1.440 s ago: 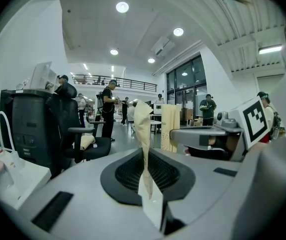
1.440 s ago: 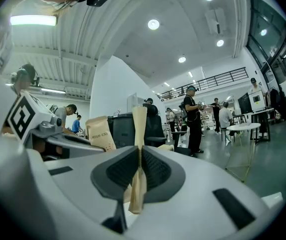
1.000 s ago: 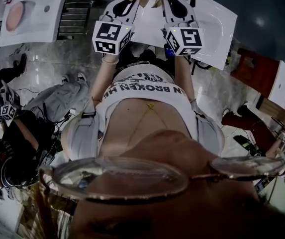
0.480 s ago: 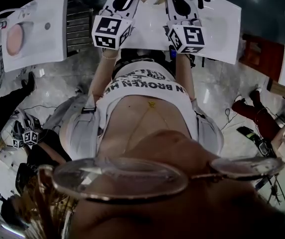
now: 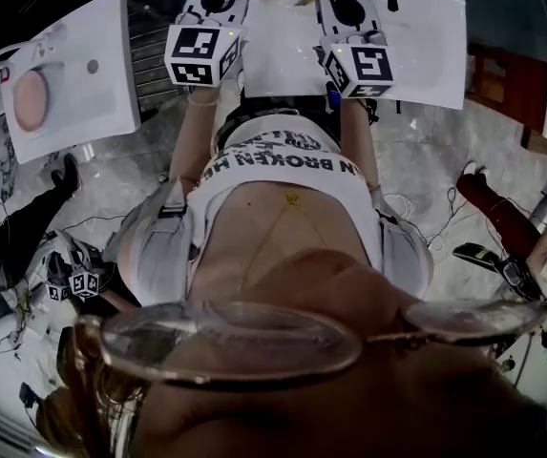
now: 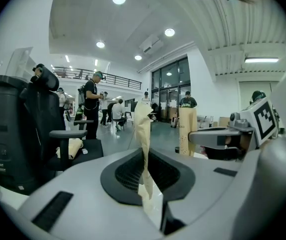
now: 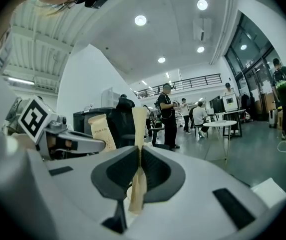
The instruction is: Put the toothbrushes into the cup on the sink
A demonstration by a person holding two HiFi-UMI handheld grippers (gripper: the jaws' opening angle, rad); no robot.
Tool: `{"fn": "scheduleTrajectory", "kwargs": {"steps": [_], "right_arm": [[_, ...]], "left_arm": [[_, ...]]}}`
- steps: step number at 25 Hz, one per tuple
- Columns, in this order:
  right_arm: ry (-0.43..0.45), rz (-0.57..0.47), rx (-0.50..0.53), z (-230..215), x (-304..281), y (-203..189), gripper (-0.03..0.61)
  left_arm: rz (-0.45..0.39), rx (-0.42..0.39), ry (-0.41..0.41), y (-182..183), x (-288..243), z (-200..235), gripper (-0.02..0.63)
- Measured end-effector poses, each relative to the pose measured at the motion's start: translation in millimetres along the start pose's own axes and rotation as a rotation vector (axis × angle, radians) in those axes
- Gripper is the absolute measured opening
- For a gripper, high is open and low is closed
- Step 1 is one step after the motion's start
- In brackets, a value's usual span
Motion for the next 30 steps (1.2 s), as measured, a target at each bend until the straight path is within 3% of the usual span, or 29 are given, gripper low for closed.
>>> {"fn": "scheduleTrajectory", "kwargs": {"steps": [10, 22, 30], "right_arm": [[-0.089, 0.038, -0.019, -26, 4, -7, 0.035], [-0.159, 0.074, -0.043, -43, 4, -19, 0.035], [-0.165, 0.093, -0.049, -51, -4, -27, 0.035]], "left_arm": [[0.045, -0.022, 0.008, -17, -46, 37, 0.032], [0.185, 0.006, -0.008, -105, -99, 48, 0.034], [0.236, 0.030, -0.003, -132, -112, 48, 0.034]]}}
Point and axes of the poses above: the fingertips, and each gripper's own axes: x backward along the fingers, z to its left, y out of its top, the point moved 2 cm from there along x, backward along the fingers, and after that the axes turned 6 degrees about -x, right-handed, at the moved point
